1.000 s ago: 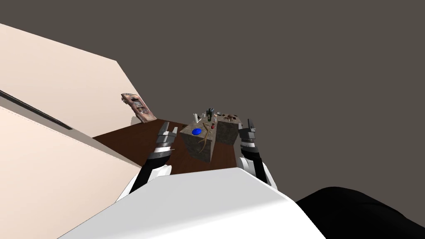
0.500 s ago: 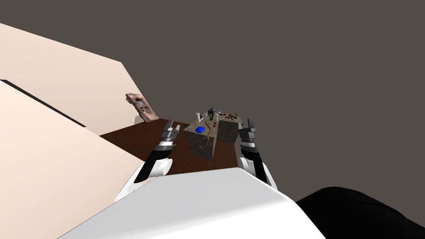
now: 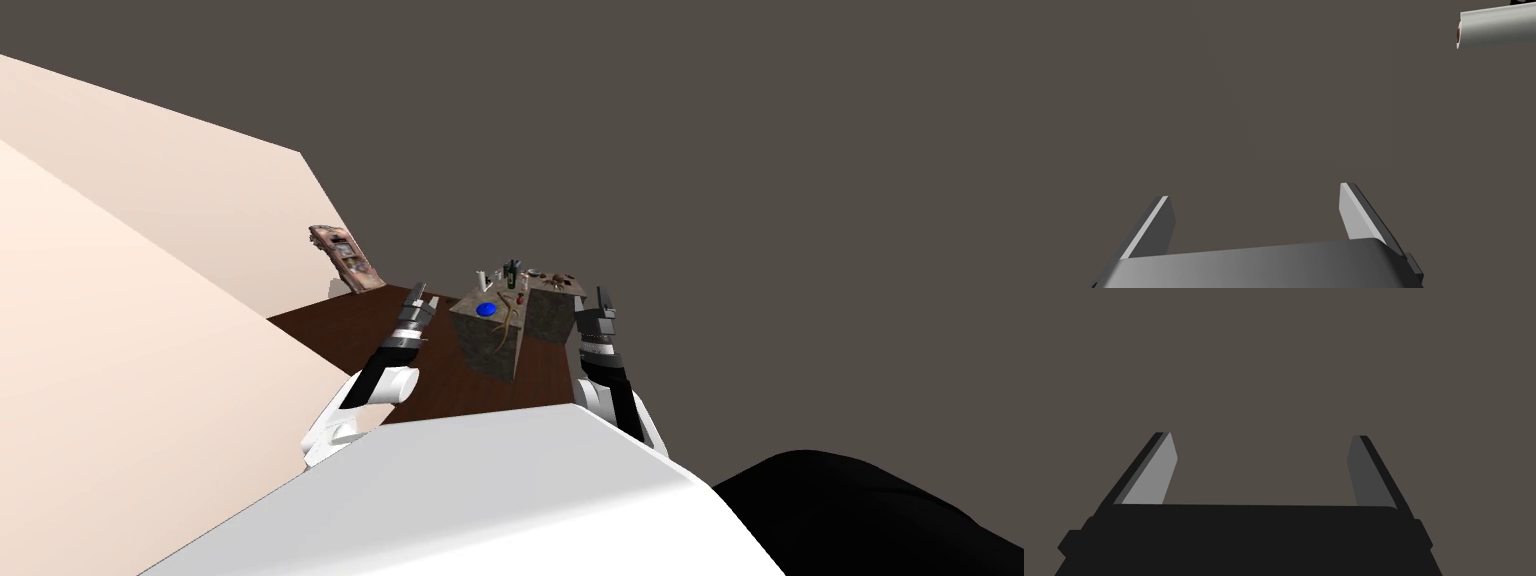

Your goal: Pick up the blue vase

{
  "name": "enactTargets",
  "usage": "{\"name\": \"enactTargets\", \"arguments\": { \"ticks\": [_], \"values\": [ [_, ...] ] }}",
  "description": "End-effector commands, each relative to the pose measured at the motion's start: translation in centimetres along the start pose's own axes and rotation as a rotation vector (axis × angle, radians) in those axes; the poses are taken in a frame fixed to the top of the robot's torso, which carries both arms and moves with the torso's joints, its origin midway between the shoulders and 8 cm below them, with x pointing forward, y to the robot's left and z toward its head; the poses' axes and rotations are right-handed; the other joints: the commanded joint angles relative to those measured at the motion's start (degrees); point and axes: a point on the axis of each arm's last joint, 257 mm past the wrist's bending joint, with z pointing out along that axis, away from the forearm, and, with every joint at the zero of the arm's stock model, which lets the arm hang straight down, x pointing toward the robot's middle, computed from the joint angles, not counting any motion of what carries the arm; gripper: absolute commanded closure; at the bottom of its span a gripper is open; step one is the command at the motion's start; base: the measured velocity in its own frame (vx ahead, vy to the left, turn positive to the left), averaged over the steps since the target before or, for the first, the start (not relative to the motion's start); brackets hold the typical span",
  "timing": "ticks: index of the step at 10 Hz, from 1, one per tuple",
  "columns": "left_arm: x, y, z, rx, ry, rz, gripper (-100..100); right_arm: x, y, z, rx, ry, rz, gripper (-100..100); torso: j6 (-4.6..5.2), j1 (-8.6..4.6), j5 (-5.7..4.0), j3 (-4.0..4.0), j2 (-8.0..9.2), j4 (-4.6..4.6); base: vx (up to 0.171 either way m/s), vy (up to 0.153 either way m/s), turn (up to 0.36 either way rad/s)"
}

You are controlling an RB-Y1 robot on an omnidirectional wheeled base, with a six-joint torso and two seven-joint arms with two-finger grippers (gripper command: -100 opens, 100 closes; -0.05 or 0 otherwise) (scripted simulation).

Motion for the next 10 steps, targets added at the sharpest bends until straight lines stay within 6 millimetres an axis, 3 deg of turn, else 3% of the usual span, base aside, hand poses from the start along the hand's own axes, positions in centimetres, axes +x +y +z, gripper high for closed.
{"name": "enactTargets", "arguments": {
  "ticks": [1,2,3,5,6,7,8,9,10],
  "values": [
    [-0.2,1.0,1.3,-0.031,0.011,0.004,-100,0.0,0.0,0.0,0.000,0.000,0.000,0,0.00,0.00,0.00,0.00,0.00,0.00,-0.057,0.062,0.009],
    [0.0,0.5,1.8,-0.019,0.015,0.002,-100,0.0,0.0,0.0,0.000,0.000,0.000,0,0.00,0.04,0.00,-0.01,-0.01,-0.01,-0.053,0.054,0.000],
    [-0.5,1.9,2.6,-0.057,0.020,0.007,-100,0.0,0.0,0.0,0.000,0.000,0.000,0,0.00,0.00,0.00,-0.02,-0.03,-0.01,-0.084,0.056,0.003],
    [-0.2,1.3,3.4,-0.042,0.025,0.005,-100,0.0,0.0,0.0,0.000,0.000,0.000,0,0.00,-0.02,0.00,0.02,0.04,0.01,-0.048,0.034,-0.002],
    [-0.7,2.7,4.4,-0.086,0.030,0.010,-100,0.0,0.0,0.0,0.000,0.000,0.000,0,0.00,-0.11,-0.02,-0.05,-0.09,-0.02,-0.040,0.035,0.004],
    [-0.5,2.1,5.0,-0.071,0.034,0.009,-100,0.0,0.0,0.0,0.000,0.000,0.000,0,0.00,-0.08,-0.02,-0.06,-0.09,-0.02,-0.041,0.037,-0.007],
    [-1.2,3.6,5.8,-0.115,0.035,0.015,-100,0.0,0.0,0.0,0.000,0.000,0.000,0,0.00,-0.08,-0.02,-0.05,-0.09,-0.02,-0.062,0.041,-0.005],
    [-0.9,3.0,6.6,-0.103,0.040,0.014,-100,0.0,0.0,0.0,0.000,0.000,0.000,0,0.00,-0.05,-0.01,-0.02,-0.03,-0.01,-0.054,0.040,-0.006],
    [-1.6,4.5,7.4,-0.149,0.039,0.020,-100,0.0,0.0,0.0,0.000,0.000,0.000,0,0.00,-0.06,-0.01,-0.02,-0.04,-0.01,-0.052,0.048,-0.013]
  ]
}}
